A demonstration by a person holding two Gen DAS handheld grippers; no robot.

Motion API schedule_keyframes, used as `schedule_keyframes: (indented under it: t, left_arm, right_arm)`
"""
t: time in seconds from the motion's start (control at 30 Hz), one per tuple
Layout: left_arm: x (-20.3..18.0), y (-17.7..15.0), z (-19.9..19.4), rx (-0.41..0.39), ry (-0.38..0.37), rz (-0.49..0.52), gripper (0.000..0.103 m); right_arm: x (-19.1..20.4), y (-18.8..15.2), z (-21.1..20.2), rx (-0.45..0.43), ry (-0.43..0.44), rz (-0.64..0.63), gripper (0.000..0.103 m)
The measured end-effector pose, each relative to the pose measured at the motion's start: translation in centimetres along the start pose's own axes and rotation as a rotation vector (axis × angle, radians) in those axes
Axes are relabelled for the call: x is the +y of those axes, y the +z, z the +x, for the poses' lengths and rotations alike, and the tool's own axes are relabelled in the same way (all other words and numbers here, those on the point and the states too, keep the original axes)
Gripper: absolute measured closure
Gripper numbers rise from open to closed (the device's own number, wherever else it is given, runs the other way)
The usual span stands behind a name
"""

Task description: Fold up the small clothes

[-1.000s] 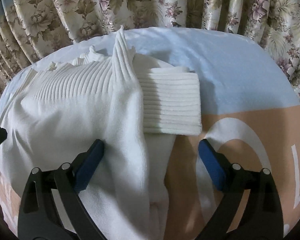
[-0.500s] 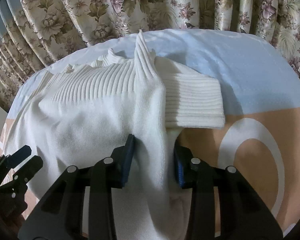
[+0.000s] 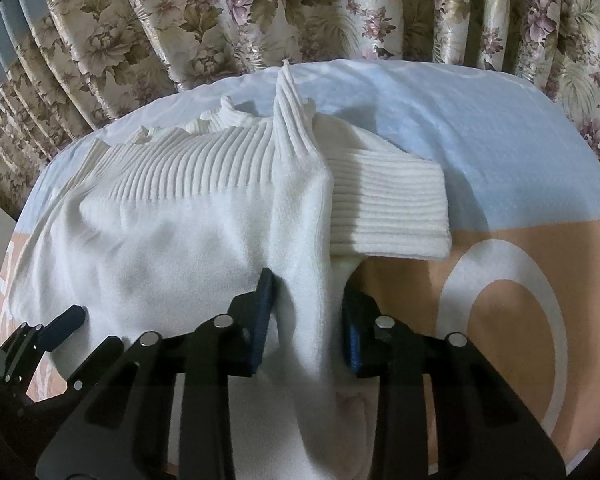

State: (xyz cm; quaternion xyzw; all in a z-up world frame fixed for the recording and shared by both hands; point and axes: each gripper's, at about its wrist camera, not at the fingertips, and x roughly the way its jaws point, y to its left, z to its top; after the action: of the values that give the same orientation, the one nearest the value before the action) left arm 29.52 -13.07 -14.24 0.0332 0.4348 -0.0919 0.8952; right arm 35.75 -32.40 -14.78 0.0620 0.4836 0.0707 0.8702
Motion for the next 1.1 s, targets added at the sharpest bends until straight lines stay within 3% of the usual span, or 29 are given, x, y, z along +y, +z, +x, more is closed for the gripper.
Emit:
schedule_keyframes:
  t: [0.43,0.7,1.1]
  left_arm:
    - [0.3,0.0,-0.1,-0.007,0.000,-0.004,0.042]
    - [2.7,1.4,-1.2,-0.026,-0.013,-0.077,0.042]
    - [9.9,3.0,-4.1,-0.092,0.046,-0.166,0.042]
  right_arm:
    - [0.2,0.5,-1.0,-0.011,0.008,0.021,0.082]
    - [1.2,1.8,-3.5,-0.053,0.066,0.040,0.082]
    - [8.7,4.9,-6.0,-0.104,0.120,-0.029,0.083]
